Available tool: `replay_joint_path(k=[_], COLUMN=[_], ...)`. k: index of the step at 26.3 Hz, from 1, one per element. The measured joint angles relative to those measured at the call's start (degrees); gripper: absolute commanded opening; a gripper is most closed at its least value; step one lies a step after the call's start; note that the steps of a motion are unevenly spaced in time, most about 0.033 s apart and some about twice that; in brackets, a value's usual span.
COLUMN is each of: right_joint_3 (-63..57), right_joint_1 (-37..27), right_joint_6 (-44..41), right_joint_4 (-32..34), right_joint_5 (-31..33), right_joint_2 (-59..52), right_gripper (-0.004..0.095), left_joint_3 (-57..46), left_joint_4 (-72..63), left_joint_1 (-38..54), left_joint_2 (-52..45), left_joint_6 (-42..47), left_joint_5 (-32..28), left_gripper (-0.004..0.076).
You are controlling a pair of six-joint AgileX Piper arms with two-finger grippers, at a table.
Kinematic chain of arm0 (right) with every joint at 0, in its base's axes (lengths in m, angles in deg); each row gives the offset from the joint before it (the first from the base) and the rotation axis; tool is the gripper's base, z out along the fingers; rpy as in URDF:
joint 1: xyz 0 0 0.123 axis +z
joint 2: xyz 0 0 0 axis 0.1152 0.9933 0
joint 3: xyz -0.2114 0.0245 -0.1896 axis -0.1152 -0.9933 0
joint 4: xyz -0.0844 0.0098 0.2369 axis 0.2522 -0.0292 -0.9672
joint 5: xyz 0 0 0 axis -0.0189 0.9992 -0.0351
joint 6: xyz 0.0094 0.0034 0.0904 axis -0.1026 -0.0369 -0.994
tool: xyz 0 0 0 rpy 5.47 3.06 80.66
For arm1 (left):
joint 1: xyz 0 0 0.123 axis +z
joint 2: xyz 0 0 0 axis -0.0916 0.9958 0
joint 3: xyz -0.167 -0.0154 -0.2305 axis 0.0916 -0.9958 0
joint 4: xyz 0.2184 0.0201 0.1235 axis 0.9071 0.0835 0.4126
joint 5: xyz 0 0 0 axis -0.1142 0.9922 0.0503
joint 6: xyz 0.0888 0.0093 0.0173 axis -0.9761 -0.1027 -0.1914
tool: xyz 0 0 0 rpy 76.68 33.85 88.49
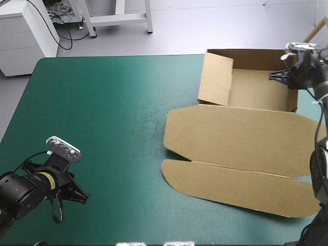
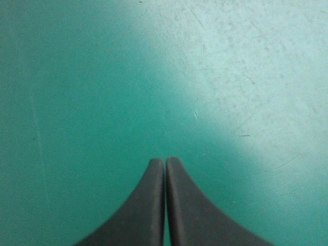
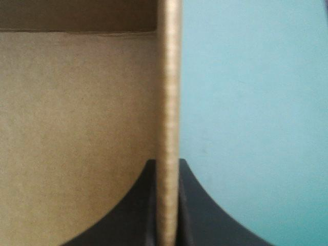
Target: Fold the box
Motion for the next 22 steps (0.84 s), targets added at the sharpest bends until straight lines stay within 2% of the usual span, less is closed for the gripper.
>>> replay_joint_path(k=[4, 10, 13, 15, 16, 19, 22], right_joint_3=[0.00, 0.00, 0.00, 0.00, 0.00, 0.00, 0.00], right_joint_1=[-9.26, -14.26, -15.34, -15.49, -15.49, -15.49, -15.49], right_joint_6=[-2.09, -0.53, 2.83, 4.83, 5.71, 6.76, 6.94], right_joint_4=[-0.61, -1.11, -1.19, -1.49, -1.86, -2.92, -3.30], right_joint_5=[0.38, 0.53, 0.82, 1.13, 1.44, 1.91, 1.91], right_joint_2=[0.00, 0.00, 0.33, 0.77, 1.18, 2.12, 2.31], right_gripper=[-0.0019, -0.0003, 0.0074, 0.0194, 0.0306, 0.0550, 0.0711], left_joint_3=[0.00, 0.00, 0.00, 0.00, 0.00, 0.00, 0.00], left_joint_4=[0.06, 0.21, 0.23, 0.23, 0.23, 0.23, 0.18], left_joint_1=[0.00, 0.00, 0.00, 0.00, 0.00, 0.00, 0.00], left_joint_2=[0.00, 0.00, 0.00, 0.00, 0.00, 0.00, 0.00], left_joint_6=[0.00, 0.00, 0.00, 0.00, 0.00, 0.00, 0.00], left_joint_5=[0.01, 0.06, 0.11, 0.17, 0.17, 0.17, 0.17], left_gripper=[-0.0010, -0.0010, -0.0010, -0.0010, -0.0010, -0.0010, -0.0010])
